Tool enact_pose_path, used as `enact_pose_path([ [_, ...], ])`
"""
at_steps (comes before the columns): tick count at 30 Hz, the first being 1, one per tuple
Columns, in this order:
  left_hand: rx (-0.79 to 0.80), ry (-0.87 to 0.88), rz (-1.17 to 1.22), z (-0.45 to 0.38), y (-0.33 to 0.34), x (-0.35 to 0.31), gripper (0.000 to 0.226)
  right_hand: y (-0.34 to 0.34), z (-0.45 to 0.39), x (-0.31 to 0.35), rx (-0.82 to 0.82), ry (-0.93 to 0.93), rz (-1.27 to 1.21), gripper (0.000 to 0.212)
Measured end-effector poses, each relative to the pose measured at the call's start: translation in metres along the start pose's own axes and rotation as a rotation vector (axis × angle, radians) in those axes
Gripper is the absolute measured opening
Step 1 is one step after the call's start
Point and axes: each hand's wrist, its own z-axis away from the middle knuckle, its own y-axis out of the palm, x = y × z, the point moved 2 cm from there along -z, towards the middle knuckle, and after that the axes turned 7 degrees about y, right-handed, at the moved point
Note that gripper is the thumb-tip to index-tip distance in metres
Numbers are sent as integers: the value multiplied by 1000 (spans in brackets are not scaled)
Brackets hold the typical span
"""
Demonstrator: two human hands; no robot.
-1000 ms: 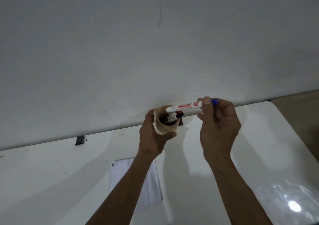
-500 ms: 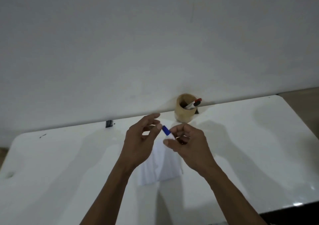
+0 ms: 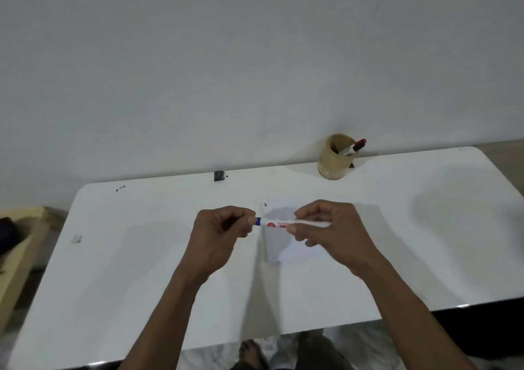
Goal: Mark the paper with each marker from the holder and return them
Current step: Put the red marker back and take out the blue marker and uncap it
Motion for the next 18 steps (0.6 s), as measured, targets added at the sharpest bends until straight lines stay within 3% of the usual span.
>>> enact_pose_path([
  [6,52,38,-80,19,-8,13,18,42,15,-15,-53,154,-575,35],
  [10,106,73,-114,23,-5,19,14,70,21,-26,-16,162,-530,11],
  [14,147,1,-97,19,-8,23,7,76,13,-30,-14,151,-486,13],
  [18,99,-102,-53,9,-20,31,14,57,-5,-30,-78,160,-652,9],
])
